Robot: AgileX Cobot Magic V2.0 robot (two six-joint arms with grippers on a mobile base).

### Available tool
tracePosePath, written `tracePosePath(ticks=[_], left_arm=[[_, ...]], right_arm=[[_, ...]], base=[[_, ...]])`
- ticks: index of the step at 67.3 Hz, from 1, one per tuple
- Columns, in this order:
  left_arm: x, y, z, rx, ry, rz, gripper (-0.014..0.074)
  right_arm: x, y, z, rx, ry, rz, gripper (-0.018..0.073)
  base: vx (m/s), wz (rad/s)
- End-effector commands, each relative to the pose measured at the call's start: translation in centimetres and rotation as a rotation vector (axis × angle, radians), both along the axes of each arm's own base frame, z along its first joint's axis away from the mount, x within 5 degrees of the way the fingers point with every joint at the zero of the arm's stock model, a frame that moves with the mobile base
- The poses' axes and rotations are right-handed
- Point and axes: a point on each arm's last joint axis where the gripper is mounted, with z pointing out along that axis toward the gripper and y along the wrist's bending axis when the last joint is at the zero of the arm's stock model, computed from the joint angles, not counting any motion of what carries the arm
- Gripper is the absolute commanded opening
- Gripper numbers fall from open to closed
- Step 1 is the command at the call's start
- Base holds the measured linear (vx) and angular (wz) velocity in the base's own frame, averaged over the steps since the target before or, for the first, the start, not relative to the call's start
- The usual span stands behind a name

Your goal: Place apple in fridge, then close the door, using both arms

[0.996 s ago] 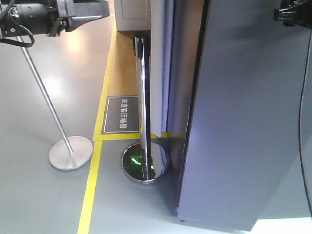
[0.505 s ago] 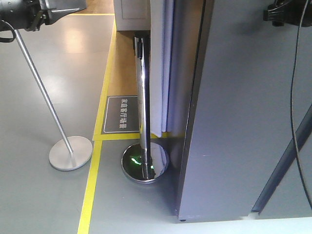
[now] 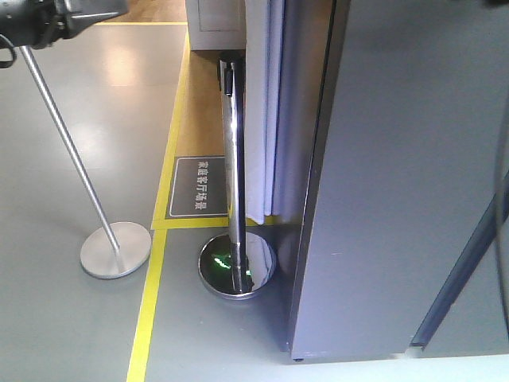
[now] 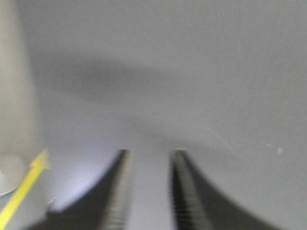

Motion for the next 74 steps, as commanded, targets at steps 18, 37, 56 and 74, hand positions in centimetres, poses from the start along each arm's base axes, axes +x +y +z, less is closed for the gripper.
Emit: tracePosePath(ticks=[18,37,56,74], left_arm=[[-2.4,1.4,3.2,0.02,-0.089,0.032,-0.0008],[-5.8,0.9,3.1,0.021,-0.086,0.003,-0.0008],[-12.6,1.0,-2.6,0.007,0.02,0.123,-0.0008],[-20.8,0.9,-12.8,-0.022,0.16,0.227,-0.0008]], right_arm=[[-12.2,3.5,5.3,-0.008,-0.046,0.326,-0.0006],[-18.7,4.2,-0.9,0.045,-0.056,0.319,-0.0005],[-24.8,4.0,-10.0,0.013,-0.005,0.248,-0.0004],[-27.5,4.2,-15.8,0.027,0.053,0.246,-0.0004]], base=[[0.0,0.0],[0.0,0.0],[0.0,0.0],[0.0,0.0]])
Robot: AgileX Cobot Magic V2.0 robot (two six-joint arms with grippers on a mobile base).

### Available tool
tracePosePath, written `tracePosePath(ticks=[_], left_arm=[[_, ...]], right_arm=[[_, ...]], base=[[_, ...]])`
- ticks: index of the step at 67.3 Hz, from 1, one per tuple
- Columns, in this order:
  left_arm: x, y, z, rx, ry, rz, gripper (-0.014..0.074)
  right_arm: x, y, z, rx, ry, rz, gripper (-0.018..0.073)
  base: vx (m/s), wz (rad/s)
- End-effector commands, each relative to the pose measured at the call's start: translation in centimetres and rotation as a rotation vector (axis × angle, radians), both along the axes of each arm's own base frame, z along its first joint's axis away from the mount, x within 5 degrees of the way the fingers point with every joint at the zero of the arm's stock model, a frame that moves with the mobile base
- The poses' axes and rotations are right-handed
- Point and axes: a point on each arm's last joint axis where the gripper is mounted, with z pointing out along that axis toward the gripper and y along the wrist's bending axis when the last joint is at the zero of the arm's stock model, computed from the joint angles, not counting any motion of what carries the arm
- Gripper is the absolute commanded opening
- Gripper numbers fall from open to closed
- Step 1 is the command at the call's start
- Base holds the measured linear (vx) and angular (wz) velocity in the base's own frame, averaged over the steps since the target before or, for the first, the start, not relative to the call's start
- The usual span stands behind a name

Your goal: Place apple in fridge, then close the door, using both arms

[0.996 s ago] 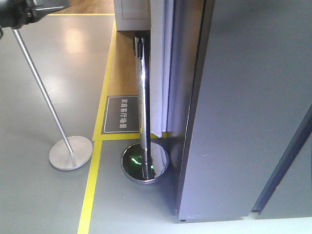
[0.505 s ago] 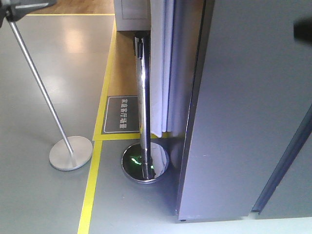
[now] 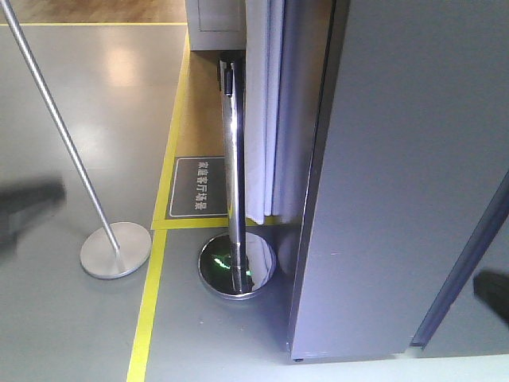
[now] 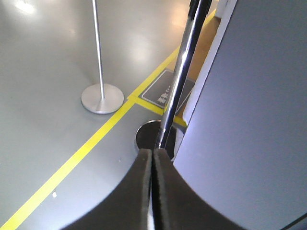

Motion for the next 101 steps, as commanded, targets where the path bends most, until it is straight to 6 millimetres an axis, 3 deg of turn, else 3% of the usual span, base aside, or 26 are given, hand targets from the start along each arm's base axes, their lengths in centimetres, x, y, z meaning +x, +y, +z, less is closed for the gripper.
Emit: tracePosePath(ticks=[1,8,15,78,101], left_arm=[[-2.2,0.2,-2.0,-0.018,-0.003,0.066,-0.0008],[-4.1,0.2,-4.5,-0.105,0.011,0.119,-0.0008],[-5.1,0.2,-5.5,-0.14,0.001,0.132,-0.0008],[-5.6,-0.1,-5.3,-0.141,-0.023,0.104,-0.0008],[-5.4,0.1,-4.0,-0.387,-0.05,0.149,-0.0008]], right_arm=[[-0.2,-0.1,0.2,0.026,-0.061,-0.031,-0.0003],[-0.7,0.1,-0.1,0.025,-0.052,-0.013,-0.0003],[-1.0,0.3,-0.4,0.029,-0.018,0.022,-0.0003],[-1.2,0.6,-0.6,0.035,0.01,0.049,-0.0003],[-1.2,0.6,-0.6,0.036,0.01,0.049,-0.0003]], base=[[0.0,0.0],[0.0,0.0],[0.0,0.0],[0.0,0.0],[0.0,0.0]])
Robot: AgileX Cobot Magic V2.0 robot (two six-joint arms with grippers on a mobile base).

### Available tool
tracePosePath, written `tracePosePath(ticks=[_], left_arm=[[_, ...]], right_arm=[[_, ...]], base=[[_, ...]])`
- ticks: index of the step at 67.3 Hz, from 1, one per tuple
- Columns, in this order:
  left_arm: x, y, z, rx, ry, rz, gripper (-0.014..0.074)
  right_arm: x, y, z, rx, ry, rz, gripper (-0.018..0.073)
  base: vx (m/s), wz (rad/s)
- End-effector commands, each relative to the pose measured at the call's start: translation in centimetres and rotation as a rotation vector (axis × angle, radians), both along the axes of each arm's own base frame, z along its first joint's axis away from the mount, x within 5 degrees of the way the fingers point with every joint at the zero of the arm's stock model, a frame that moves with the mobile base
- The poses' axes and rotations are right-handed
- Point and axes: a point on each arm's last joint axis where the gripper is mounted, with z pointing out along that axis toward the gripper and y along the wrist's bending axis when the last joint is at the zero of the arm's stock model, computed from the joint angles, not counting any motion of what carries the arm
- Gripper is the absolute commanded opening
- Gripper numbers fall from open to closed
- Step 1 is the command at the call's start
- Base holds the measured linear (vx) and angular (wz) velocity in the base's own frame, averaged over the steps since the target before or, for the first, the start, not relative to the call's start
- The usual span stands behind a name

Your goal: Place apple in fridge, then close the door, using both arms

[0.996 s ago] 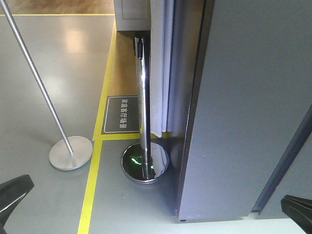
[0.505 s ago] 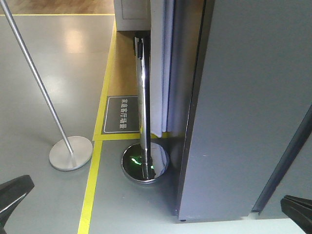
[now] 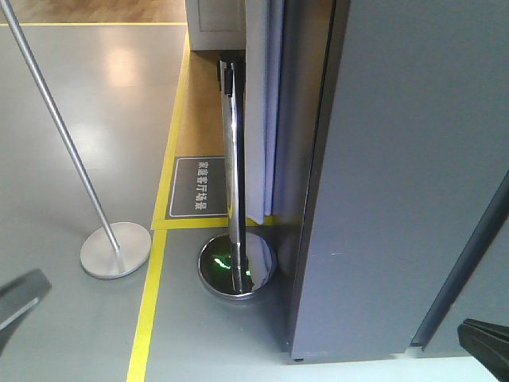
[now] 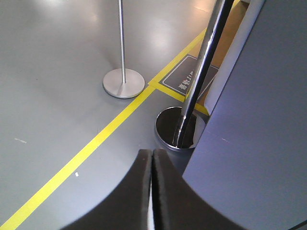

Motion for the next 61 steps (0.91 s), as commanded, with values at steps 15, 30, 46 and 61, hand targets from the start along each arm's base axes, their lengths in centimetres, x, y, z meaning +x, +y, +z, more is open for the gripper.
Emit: tracePosePath(ticks=[15,30,46,61], left_arm=[[0.2,0.9,0.1,0.121,-0.286,0.113,-0.0008],[0.2,3.2,-2.8,0.291,-0.181,0.381,-0.0008],[-1.4,4.2,-4.2,0.493,-0.045,0.437,-0.0008],[-3.3,4.4,-3.4,0.591,-0.199,0.468,-0.0008]], right_arm=[[0.3,0.0,1.1,0.038,-0.05,-0.02,-0.0003],[0.3,0.0,1.1,0.038,-0.05,-0.02,-0.0003],[0.3,0.0,1.1,0.038,-0.05,-0.02,-0.0003],[0.3,0.0,1.1,0.038,-0.05,-0.02,-0.0003]], base=[[0.0,0.0],[0.0,0.0],[0.0,0.0],[0.0,0.0]])
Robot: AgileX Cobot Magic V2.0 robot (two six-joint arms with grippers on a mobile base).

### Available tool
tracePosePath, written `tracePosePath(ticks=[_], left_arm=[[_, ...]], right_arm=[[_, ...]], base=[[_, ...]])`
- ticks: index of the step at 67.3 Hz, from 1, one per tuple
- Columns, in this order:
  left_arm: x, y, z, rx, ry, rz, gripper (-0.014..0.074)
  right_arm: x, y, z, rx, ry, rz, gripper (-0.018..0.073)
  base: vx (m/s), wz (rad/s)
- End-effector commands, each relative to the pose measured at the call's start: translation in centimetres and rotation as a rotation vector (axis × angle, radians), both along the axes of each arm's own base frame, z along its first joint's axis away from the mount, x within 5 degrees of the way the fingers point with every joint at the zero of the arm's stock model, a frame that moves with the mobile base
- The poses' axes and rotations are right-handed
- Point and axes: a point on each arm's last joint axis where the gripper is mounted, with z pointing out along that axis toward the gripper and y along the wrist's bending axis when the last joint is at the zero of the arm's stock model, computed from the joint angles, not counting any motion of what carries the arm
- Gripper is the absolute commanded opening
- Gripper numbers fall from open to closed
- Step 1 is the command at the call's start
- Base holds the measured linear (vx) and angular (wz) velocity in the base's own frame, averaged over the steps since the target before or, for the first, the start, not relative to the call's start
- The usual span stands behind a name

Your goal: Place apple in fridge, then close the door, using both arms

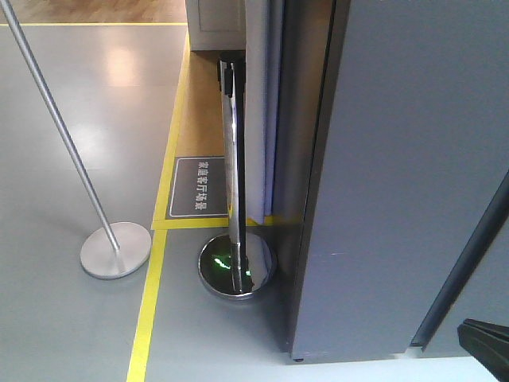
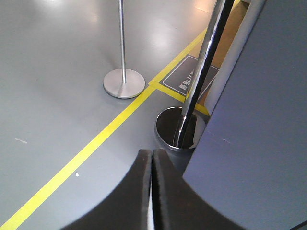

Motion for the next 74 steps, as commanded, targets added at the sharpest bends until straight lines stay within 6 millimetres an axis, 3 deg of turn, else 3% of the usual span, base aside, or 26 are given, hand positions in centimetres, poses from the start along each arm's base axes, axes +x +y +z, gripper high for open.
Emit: tracePosePath(ticks=[1,10,24,74], left_arm=[[-0.6,-0.2,1.4,0.049,-0.128,-0.028,-0.0008],[-1.6,-0.3,-0.3,0.06,-0.225,-0.037,-0.0008],[-1.5,-0.1,-1.1,0.046,-0.112,-0.015,-0.0008],[-1.5,0.0,-1.1,0.055,-0.1,-0.011,-0.0008]], right_arm=[[0.3,0.0,1.1,0.036,-0.05,-0.02,-0.0003],[0.3,0.0,1.1,0.036,-0.05,-0.02,-0.0003],[0.2,0.0,1.1,0.037,-0.048,-0.016,-0.0003],[0.2,0.0,1.1,0.037,-0.048,-0.016,-0.0003]], base=[[0.0,0.0],[0.0,0.0],[0.0,0.0],[0.0,0.0]])
